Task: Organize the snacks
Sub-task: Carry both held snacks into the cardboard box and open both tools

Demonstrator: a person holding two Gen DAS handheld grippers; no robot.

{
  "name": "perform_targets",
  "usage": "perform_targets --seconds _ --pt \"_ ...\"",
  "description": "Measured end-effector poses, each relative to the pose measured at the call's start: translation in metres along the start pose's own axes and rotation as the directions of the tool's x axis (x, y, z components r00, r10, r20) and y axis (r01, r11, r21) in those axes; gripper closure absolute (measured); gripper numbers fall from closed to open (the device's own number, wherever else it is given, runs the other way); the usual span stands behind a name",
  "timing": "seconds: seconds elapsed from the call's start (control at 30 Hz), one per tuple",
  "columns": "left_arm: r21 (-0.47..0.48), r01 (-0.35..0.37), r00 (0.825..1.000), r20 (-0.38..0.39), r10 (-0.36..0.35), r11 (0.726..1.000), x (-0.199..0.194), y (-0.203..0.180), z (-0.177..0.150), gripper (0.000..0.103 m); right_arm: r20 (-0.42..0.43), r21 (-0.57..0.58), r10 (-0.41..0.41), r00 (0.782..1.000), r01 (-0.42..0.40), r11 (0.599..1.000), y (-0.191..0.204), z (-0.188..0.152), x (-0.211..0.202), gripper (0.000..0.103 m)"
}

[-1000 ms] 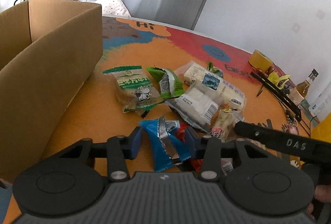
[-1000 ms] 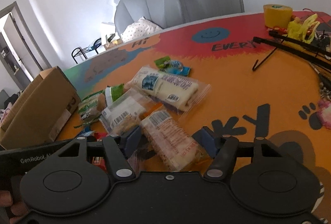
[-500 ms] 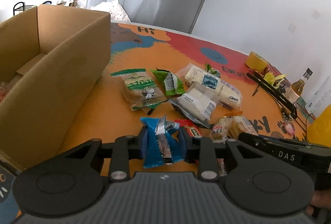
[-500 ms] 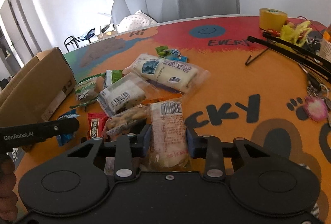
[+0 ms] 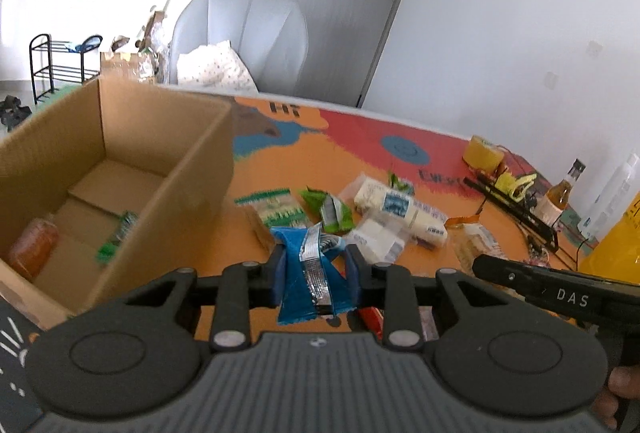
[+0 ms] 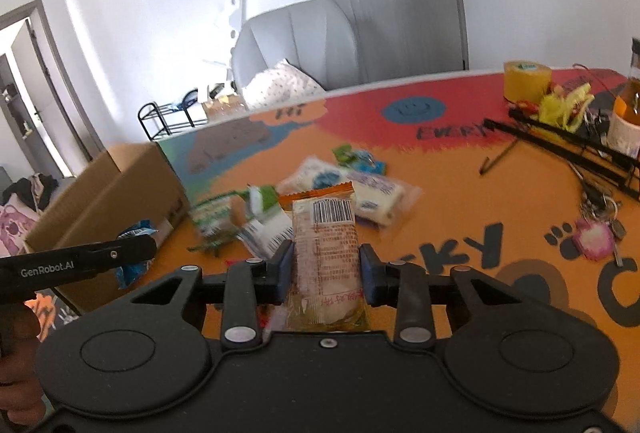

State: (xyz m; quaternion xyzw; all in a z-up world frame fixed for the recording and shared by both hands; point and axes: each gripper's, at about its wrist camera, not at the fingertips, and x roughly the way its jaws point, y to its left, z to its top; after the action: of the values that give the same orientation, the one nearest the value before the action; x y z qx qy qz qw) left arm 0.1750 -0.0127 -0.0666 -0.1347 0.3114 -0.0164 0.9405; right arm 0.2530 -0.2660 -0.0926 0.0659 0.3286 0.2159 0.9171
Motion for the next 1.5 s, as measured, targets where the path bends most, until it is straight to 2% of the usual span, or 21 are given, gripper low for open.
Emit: perform_targets --seconds 0.47,0.9,1.5 --pt "-0.001 -0.031 0.997 0.064 0.031 1.000 -0.036 0.022 0.024 0.074 0.052 -0.032 0.057 0.997 -0.055 0.998 0.043 0.022 -0.011 0.071" --pt "-0.019 -0.051 0.994 0.099 0.053 0.999 -0.053 0.050 0.040 0.074 0.060 -0.065 0.093 0.994 -0.089 0.994 0.077 0.034 -0.004 0.071" --pt "-0.135 -0.122 0.989 0.063 0.131 0.983 -0.046 0.114 0.045 0.073 0.026 -0.130 0.160 0.987 -0.155 0.979 0.131 0.043 0.029 0.071"
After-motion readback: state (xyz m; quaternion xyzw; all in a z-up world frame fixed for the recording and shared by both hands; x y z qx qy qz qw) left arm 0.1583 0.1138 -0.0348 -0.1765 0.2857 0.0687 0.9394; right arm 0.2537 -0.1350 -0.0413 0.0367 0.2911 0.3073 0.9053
